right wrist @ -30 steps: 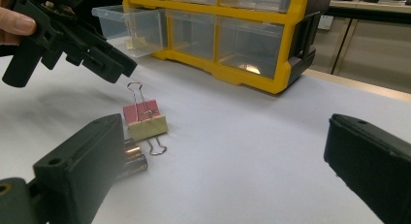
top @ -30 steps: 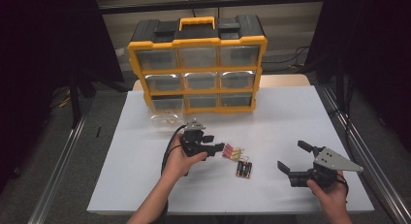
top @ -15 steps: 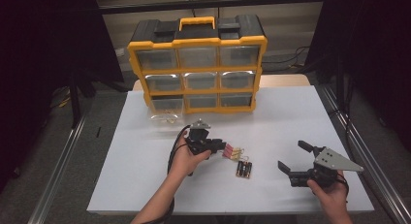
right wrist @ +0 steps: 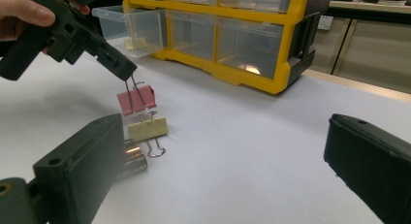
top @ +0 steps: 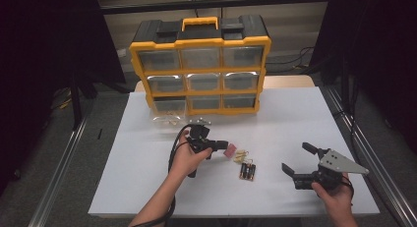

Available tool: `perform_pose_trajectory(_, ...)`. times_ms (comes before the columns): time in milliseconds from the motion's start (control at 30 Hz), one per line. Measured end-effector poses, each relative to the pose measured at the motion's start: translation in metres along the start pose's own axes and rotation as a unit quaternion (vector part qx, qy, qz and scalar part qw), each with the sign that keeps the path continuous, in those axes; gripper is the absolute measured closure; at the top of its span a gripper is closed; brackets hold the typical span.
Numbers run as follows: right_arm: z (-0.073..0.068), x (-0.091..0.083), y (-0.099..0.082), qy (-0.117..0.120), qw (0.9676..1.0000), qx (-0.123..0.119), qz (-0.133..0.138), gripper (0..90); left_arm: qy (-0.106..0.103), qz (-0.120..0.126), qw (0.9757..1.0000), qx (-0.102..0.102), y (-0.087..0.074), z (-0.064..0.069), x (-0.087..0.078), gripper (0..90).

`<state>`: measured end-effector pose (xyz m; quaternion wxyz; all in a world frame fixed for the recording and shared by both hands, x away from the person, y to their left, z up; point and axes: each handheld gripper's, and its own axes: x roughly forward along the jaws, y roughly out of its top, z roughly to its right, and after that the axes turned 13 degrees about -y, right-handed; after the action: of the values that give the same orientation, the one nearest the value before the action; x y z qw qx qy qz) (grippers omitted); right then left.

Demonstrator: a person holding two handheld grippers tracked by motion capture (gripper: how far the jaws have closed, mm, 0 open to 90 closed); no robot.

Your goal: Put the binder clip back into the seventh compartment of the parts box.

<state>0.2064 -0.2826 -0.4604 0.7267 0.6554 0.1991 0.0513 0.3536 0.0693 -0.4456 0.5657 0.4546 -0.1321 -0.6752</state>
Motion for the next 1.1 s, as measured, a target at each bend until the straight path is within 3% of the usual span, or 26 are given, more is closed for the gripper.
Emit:
perform_pose_trajectory(100, 0.001, 0.000, 0.000, 0.001, 1.0000, 0.001, 0.000, 0.8, 0.015, -0.015, 0.9998, 0.002, 0.007, 0.003, -0.008, 89.7)
perform_pose_trajectory(333, 0.001, 0.000, 0.000, 0.001, 1.0000, 0.000, 0.001, 0.7, 0.037, -0.014, 0.9992, -0.010, 0.017, 0.006, -0.027, 89.7)
perform_pose_trajectory(567, 0.001, 0.000, 0.000, 0.001, 1.0000, 0.003, 0.000, 0.8, 0.039, -0.009, 0.9990, -0.020, 0.030, 0.006, -0.043, 89.7)
perform_pose_trajectory(1100, 0.001, 0.000, 0.000, 0.000, 1.0000, 0.003, 0.001, 0.7, 0.063, -0.017, 0.9976, -0.021, 0.054, 0.005, -0.072, 89.7)
